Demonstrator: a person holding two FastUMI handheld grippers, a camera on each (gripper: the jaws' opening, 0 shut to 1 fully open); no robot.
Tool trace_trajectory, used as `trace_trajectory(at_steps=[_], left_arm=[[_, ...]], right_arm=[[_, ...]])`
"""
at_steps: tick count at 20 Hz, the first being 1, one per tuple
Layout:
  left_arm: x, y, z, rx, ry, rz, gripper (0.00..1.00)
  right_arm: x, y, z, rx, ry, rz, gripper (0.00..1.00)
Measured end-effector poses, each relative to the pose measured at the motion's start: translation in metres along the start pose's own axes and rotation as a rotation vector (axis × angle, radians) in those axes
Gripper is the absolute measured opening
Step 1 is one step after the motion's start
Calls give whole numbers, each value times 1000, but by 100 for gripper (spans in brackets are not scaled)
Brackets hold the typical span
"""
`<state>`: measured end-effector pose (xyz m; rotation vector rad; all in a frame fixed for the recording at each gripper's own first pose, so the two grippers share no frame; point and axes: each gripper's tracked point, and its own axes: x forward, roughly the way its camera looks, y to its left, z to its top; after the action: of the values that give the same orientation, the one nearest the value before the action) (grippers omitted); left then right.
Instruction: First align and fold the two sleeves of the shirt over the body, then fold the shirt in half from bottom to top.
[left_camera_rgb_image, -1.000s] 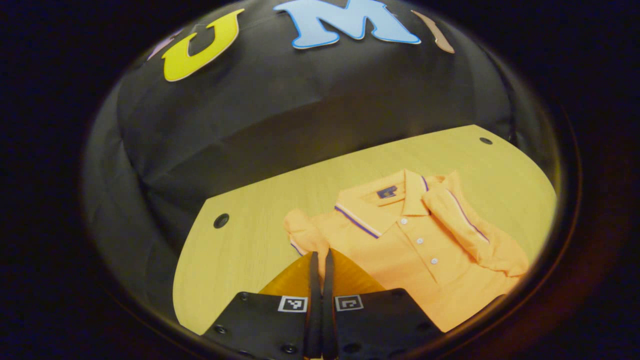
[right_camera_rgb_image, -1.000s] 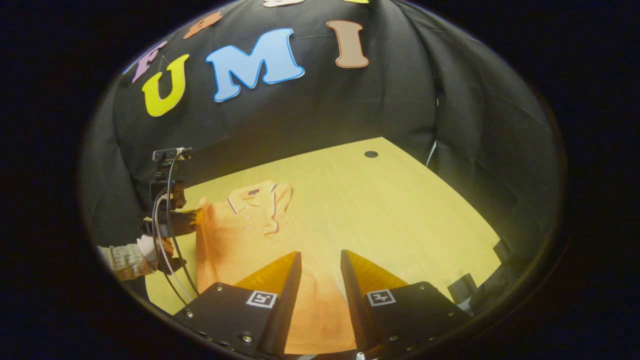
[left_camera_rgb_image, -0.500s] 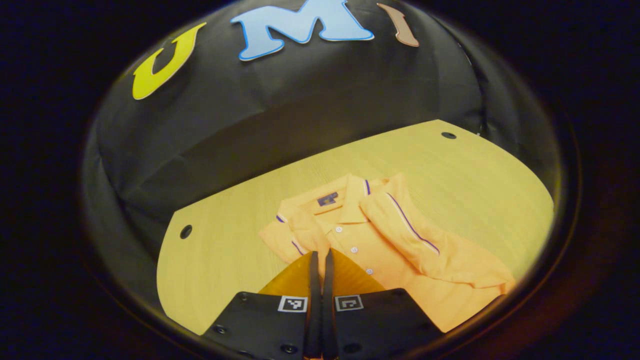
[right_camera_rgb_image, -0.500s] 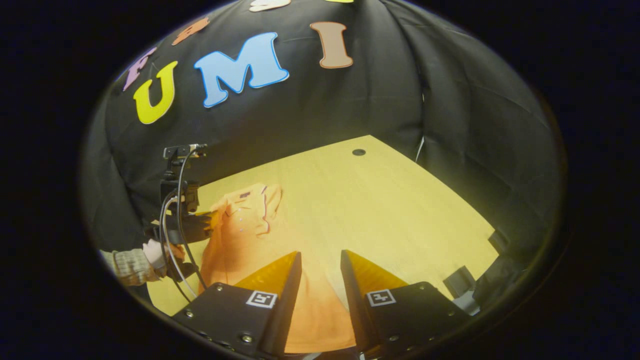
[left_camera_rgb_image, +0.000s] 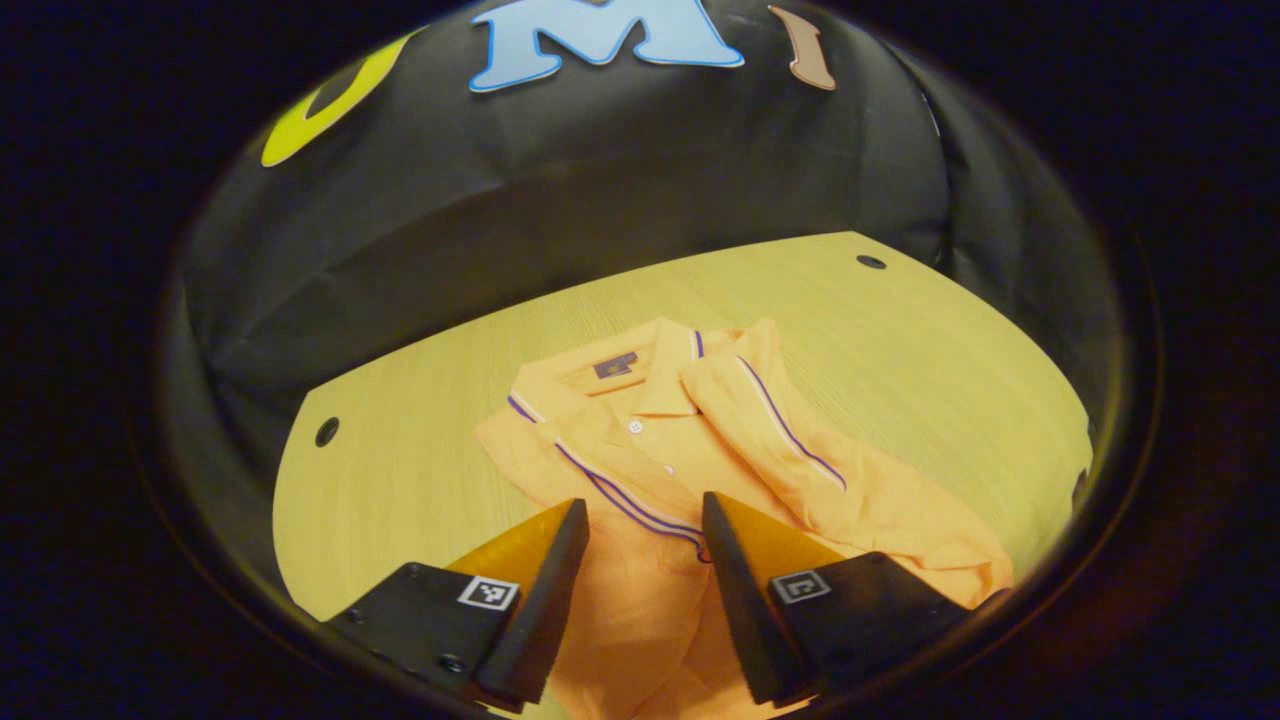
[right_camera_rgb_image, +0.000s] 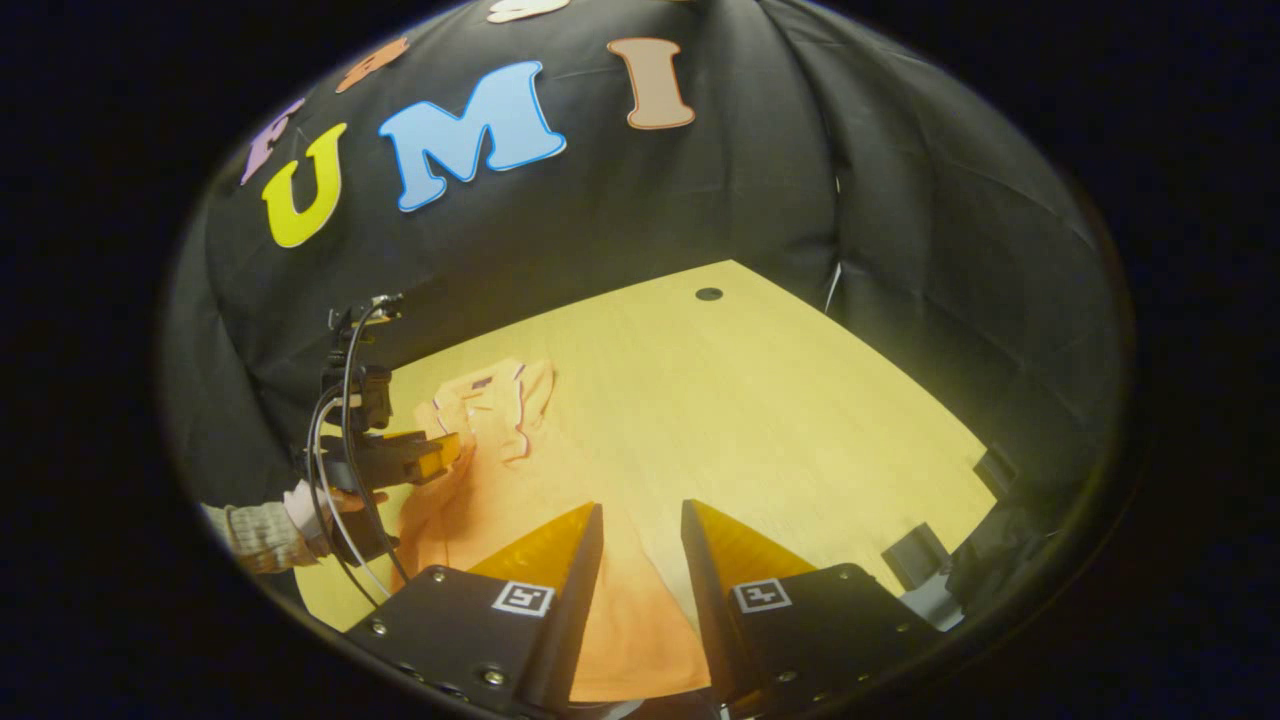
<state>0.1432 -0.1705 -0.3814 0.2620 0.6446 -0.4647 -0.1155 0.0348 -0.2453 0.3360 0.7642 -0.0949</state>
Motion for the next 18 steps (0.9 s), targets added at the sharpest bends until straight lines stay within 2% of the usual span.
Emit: trace_trajectory(at_steps=[2,6,7,9,12,17,18], left_arm=[[-10,3,1,-10,-9,2,100],[-45,12,5,-41,-48,-4,98],[-55,17,1,-43,-55,-3,100],[-77,24,-11,-40,-54,-1,98],[-108,33,-39,-36,-34,11,98],[-150,37,-105,-113,53,22,100],[-160,37,-118,-124,71,28,100]], right_arm=[[2,2,-2,-16,6,12,51],[8,7,-10,-53,34,48,51],[11,8,-14,-65,47,59,51],[17,12,-22,-93,79,84,51],[27,18,-39,-141,137,121,51],[39,29,-74,-226,261,175,51],[40,31,-81,-240,284,188,55]])
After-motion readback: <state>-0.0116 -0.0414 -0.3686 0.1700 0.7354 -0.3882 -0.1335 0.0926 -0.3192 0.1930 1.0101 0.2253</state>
